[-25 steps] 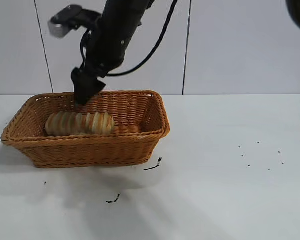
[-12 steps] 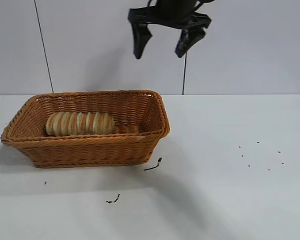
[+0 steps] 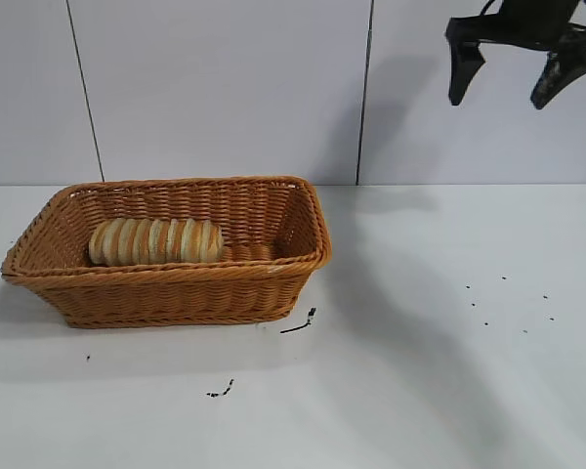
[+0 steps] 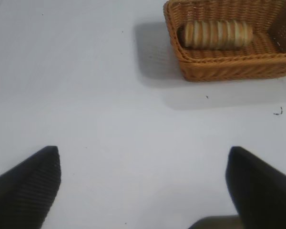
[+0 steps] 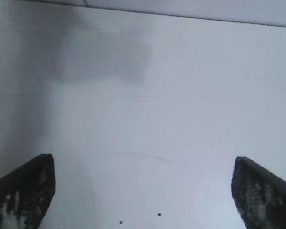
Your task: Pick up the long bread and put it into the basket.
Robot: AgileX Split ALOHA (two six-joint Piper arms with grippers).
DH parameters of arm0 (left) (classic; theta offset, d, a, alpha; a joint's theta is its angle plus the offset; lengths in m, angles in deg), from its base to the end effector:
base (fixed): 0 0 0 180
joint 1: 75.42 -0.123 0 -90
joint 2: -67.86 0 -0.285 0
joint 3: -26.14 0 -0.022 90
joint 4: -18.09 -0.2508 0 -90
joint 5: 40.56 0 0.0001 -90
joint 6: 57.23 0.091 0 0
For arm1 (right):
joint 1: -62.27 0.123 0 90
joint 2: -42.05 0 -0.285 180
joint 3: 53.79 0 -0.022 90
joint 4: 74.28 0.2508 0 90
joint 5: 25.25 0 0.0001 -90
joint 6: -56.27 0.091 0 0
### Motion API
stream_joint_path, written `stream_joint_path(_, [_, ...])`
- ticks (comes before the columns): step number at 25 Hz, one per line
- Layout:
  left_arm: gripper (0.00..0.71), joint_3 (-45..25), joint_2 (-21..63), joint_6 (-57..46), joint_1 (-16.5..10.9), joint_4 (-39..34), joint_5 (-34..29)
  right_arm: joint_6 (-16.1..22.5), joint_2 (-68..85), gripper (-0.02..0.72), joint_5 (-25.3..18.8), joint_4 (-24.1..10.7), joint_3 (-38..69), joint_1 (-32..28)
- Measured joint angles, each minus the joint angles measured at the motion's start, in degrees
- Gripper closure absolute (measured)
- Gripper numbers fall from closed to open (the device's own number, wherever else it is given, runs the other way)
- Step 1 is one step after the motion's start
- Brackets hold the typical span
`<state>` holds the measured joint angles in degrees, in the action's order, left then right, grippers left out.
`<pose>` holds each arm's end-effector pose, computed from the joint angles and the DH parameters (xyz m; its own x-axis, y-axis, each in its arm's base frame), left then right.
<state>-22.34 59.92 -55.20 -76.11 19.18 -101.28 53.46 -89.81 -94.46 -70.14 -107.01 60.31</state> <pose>-0.0045 -0.0016 0.2778 -0.4558 0.0206 -0.8898 0.0146 0.9998 0.0157 0.4800 -0.0103 0.3294 -0.8454 0.0056 -0.5341 -0.0216 0.9988 0.0447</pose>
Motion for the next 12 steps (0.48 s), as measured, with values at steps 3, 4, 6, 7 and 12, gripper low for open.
stream_joint_path(3, [0.017,0.00,0.00,0.00,0.00,0.00,0.00,0.00,6.11,0.014,0.06,0.09,7.45,0.00])
stream_joint_path(4, [0.017,0.00,0.00,0.00,0.00,0.00,0.00,0.00,8.90,0.014,0.07,0.09,10.88,0.00])
stream_joint_path(6, [0.017,0.00,0.00,0.00,0.00,0.00,0.00,-0.32,14.96,0.014,0.08,0.09,18.46,0.00])
stream_joint_path(7, [0.017,0.00,0.00,0.00,0.00,0.00,0.00,-0.54,18.66,0.014,0.03,0.09,21.83,0.00])
stream_joint_path(12, [0.017,0.00,0.00,0.00,0.00,0.00,0.00,-0.66,38.45,0.014,0.05,0.09,42.90,0.00])
